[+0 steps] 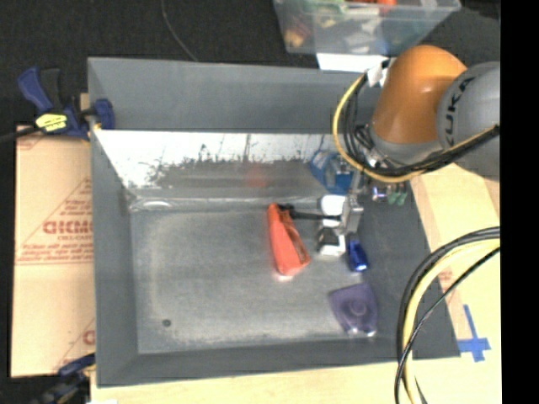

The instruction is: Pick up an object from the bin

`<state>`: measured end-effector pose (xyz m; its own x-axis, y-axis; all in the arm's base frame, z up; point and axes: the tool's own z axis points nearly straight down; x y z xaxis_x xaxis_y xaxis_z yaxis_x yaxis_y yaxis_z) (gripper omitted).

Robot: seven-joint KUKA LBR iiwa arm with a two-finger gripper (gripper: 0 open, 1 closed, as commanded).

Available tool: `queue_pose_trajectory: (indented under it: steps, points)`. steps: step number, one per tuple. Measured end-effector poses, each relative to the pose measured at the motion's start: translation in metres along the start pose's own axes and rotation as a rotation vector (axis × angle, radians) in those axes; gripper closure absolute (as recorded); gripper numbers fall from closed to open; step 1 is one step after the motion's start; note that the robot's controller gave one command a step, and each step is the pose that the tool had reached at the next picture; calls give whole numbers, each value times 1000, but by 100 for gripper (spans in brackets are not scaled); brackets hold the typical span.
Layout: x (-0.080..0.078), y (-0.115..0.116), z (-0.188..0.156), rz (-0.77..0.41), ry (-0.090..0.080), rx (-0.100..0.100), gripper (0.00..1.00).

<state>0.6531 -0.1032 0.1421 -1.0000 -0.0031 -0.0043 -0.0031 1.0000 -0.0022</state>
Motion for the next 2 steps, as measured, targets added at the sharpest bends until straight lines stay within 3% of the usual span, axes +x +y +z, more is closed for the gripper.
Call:
queue_pose_trajectory:
  steps: [1, 2]
  points:
    - [0, 0, 0, 1, 0, 0, 0]
    - [20, 49, 26, 95, -1, -2, 0]
